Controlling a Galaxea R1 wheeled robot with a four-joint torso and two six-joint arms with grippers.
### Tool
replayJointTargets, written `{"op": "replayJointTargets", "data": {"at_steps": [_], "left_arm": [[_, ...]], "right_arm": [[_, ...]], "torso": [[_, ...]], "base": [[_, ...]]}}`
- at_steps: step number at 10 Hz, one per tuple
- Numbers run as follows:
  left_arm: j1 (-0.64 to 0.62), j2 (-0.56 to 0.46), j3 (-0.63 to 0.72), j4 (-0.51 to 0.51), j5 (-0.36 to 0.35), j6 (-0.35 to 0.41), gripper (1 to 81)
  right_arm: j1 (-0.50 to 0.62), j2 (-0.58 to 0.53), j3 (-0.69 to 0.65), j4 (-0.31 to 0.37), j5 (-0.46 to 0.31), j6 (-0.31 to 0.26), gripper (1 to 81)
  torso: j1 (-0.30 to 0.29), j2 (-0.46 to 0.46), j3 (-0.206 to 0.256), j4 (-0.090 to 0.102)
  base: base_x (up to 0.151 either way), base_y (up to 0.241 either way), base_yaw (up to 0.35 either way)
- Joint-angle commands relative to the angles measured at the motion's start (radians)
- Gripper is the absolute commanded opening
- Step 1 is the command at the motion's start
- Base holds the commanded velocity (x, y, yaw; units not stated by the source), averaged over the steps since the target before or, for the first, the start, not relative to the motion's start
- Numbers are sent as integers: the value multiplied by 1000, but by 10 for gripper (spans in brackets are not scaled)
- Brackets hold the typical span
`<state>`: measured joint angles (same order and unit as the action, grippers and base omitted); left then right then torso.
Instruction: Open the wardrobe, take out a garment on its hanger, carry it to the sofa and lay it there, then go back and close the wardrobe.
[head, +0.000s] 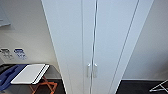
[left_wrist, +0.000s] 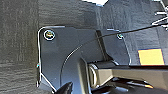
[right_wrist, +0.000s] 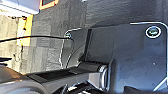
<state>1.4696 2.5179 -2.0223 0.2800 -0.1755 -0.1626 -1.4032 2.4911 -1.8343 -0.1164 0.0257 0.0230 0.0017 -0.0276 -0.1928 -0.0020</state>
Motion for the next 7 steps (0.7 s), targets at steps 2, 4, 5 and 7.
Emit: {"op": "replayJointTargets", "data": {"at_steps": [2,4,5,7], "left_arm": [[-188,-284,356,16,57,1,811],[-272,-382,505,71,59,5,811],[-327,-430,577,96,60,5,811],[-435,-497,671,96,80,3,811]], "right_arm": [[262,-258,447,-17,-56,-6,811],[390,-314,576,-16,-63,-5,811],[457,-349,633,-8,-66,3,811],[597,-387,702,3,-128,35,811]], "torso": [[0,0,0,0],[0,0,0,0],[0,0,0,0],[0,0,-1,0]], "base": [[0,0,0],[0,0,0],[0,0,0],[0,0,0]]}}
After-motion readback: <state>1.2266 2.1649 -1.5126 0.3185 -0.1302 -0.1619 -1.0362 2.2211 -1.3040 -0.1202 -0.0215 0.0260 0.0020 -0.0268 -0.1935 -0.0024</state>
